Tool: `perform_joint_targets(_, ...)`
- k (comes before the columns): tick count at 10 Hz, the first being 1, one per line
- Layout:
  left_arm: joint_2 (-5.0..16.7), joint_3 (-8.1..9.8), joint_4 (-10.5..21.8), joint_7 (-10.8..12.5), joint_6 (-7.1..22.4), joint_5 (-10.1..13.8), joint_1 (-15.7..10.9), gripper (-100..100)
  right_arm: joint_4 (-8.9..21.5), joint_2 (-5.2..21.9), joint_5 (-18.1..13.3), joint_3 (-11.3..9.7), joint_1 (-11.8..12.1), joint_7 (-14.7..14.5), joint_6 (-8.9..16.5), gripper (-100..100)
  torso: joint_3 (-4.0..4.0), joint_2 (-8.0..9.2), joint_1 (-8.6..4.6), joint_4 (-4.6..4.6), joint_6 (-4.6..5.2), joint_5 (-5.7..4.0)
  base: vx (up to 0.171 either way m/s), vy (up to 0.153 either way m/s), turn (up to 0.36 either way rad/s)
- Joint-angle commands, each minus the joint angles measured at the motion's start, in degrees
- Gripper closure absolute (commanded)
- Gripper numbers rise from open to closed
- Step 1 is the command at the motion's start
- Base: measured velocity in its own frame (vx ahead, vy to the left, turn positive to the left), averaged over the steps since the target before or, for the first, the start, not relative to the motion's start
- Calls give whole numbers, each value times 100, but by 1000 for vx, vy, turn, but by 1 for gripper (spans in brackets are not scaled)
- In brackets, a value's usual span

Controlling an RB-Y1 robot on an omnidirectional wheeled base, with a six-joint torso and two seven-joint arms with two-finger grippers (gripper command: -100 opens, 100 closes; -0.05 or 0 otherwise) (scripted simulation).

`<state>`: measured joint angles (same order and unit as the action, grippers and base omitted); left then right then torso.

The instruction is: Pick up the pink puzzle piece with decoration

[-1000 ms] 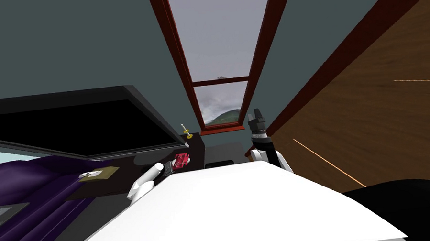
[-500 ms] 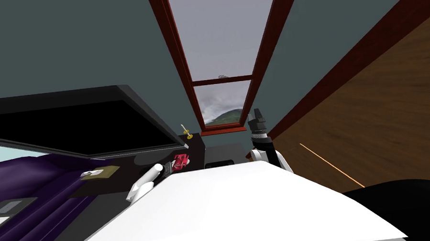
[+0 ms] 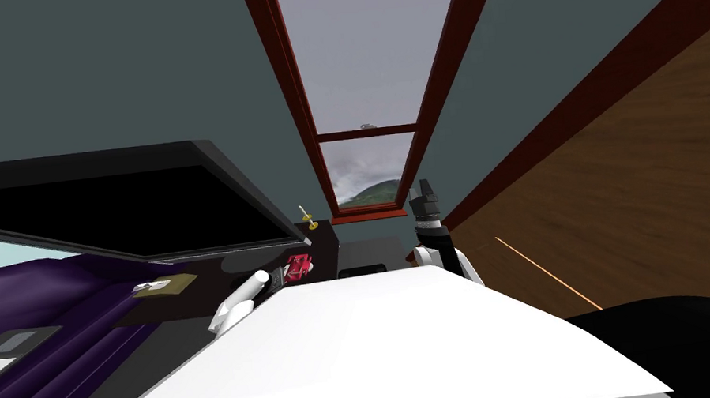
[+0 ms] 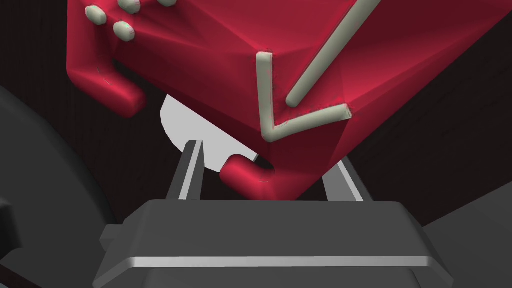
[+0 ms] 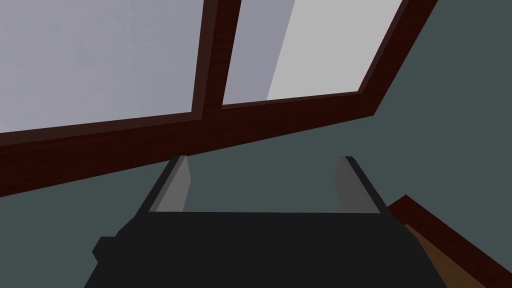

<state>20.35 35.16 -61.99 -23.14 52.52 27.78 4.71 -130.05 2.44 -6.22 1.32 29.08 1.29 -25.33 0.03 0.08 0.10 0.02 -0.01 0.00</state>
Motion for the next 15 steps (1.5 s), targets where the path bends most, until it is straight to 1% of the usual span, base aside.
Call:
perform_joint_targets(1, 39, -103, -40, 218, 16, -37, -7, 100, 0, 0, 0, 0, 0, 0, 0, 0, 0, 0, 0, 0, 0, 0, -51, 18, -122)
perform_joint_targets(2, 82, -221, -92, 385, 42, -81, -10, 100, 0, 0, 0, 0, -1, 0, 0, 0, 7, 12, 5, 3, 7, 1, -120, 41, -205)
perform_joint_targets(3, 82, -221, -92, 481, 42, -81, -10, 100, 0, 0, 0, 0, -2, 0, 0, 0, 19, 34, 11, 7, 7, 2, -100, 41, -81)
perform_joint_targets(4, 126, -338, -144, 680, 68, -124, -14, 100, 0, 0, 0, 0, -1, 0, 0, 0, 20, 37, 14, 6, -2, 1, -82, 38, -87)
perform_joint_targets(5, 126, -338, -144, 743, 68, -124, -14, 100, 0, 0, 0, 0, -1, 0, 0, 0, 19, 34, 14, 7, 0, 0, -63, 26, -63)
perform_joint_targets(6, 169, -456, -197, 949, 94, -168, -17, 100, 0, 0, 0, 0, -1, 0, 0, 0, 16, 27, 9, 6, -3, 0, -59, 25, -100)
perform_joint_targets(7, 169, -456, -197, 1006, 94, -168, -17, 100, 0, 0, 0, 0, -1, 0, 0, 0, 15, 25, 7, 7, 1, -2, -59, 22, -70)
perform_joint_targets(8, 212, -573, -249, 1221, 120, -212, -21, 100, 0, 0, 0, 0, -1, 0, 0, 0, 15, 24, 5, 7, -2, -3, -81, 17, -118)
perform_joint_targets(9, 212, -573, -249, 1268, 120, -212, -21, 100, 0, 0, 0, 0, -1, 0, 0, 0, 18, 30, 2, 9, 2, -4, -65, 17, -72)
perform_joint_targets(10, 256, -691, -302, 1493, 145, -255, -25, 100, 0, 0, 0, 0, -1, 0, 0, 0, 17, 28, 1, 8, -3, -5, -68, 22, -115)
perform_joint_targets(11, 256, -691, -302, 1531, 145, -255, -25, 100, 0, 0, 0, 0, -1, 0, 0, 0, 18, 28, 2, 10, 2, -6, -58, 25, -65)
perform_joint_targets(12, 299, -808, -354, 1757, 171, -299, -28, 100, 0, 0, 0, 0, 0, 0, 0, 0, 17, 26, 2, 9, -4, -7, -64, 27, -91)
perform_joint_targets(13, 299, -808, -354, 1793, 171, -299, -28, 100, 0, 0, 0, 0, -1, 0, 0, 0, 18, 27, 3, 10, 0, -7, -63, 24, -69)
perform_joint_targets(14, 342, -926, -406, 2016, 197, -342, -32, 100, 0, 0, 0, 0, -1, 0, 0, 0, 18, 28, 1, 10, -4, -8, -77, 24, -126)
perform_joint_targets(15, 342, -926, -406, 2056, 197, -342, -32, 100, 0, 0, 0, 0, -1, 0, 0, 0, 21, 32, 0, 11, 1, -8, -71, 22, -60)
